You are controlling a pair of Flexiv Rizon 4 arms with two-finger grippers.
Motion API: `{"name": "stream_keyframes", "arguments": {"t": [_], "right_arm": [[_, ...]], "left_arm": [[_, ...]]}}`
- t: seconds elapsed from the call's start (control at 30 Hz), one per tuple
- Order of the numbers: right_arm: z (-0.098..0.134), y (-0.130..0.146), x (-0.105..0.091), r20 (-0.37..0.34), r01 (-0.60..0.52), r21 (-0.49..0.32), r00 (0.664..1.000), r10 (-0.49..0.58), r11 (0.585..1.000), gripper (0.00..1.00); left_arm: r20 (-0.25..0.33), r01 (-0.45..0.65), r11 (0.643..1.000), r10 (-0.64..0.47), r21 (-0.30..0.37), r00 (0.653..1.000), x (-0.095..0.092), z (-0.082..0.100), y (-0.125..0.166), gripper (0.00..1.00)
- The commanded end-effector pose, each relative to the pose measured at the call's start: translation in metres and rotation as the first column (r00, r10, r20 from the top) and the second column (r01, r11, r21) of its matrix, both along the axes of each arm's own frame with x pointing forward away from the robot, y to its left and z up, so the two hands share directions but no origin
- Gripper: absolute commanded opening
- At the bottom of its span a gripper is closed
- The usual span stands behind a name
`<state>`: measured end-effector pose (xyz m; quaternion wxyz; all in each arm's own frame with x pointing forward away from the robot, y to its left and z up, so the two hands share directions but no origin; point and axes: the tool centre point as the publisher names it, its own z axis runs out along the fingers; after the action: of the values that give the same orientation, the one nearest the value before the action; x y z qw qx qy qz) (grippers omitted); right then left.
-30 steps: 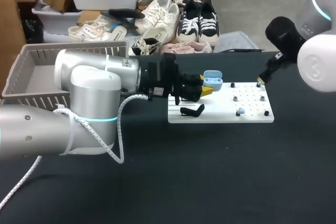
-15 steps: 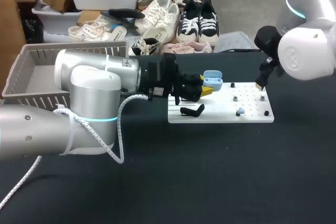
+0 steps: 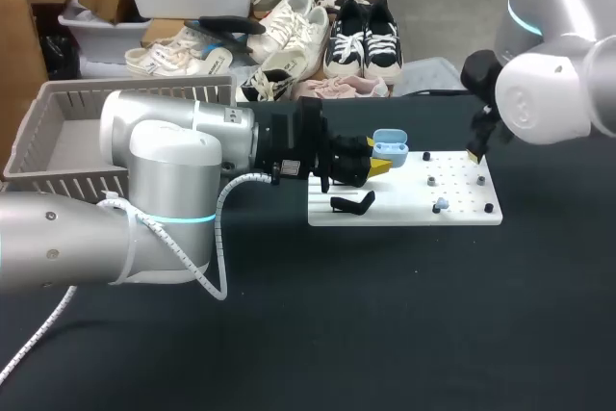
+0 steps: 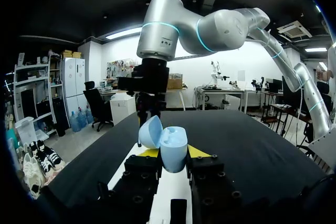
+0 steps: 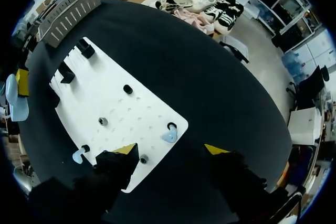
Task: Pick up each earbud case from the left stands, insert the matching earbuds, close the lid, and place the case in the box.
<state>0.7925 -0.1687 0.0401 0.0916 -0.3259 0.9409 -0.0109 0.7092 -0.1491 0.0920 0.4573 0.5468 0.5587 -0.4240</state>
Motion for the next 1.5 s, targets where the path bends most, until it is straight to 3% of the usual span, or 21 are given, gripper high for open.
{"name": "stream_keyframes", "arguments": {"t": [0.03, 0.27, 0.43, 1.5], "right_arm": [[-0.0046, 0.0018, -0.0018, 0.018, 0.012, -0.002, 1.000, -0.012, 1.000, 0.73], [-0.0079, 0.0019, -0.0004, 0.023, 0.020, -0.015, 1.000, -0.020, 1.000, 0.63], [-0.0098, 0.0026, -0.0024, 0.023, 0.025, -0.019, 0.999, -0.025, 0.999, 0.49], [-0.0137, 0.0097, 0.0048, 0.016, 0.049, -0.017, 0.999, -0.049, 0.999, 0.36]], "left_arm": [[0.002, -0.006, 1.000, 0.006, -0.001, 1.000, -0.0018, -0.0002, 0.0003, 0.00], [0.002, -0.006, 1.000, 0.006, -0.001, 1.000, -0.0018, -0.0002, 0.0003, 0.00], [0.002, -0.006, 1.000, 0.006, -0.001, 1.000, -0.0018, -0.0002, 0.0003, 0.00], [0.002, -0.006, 1.000, 0.006, -0.001, 1.000, -0.0018, -0.0002, 0.0003, 0.00]]}}
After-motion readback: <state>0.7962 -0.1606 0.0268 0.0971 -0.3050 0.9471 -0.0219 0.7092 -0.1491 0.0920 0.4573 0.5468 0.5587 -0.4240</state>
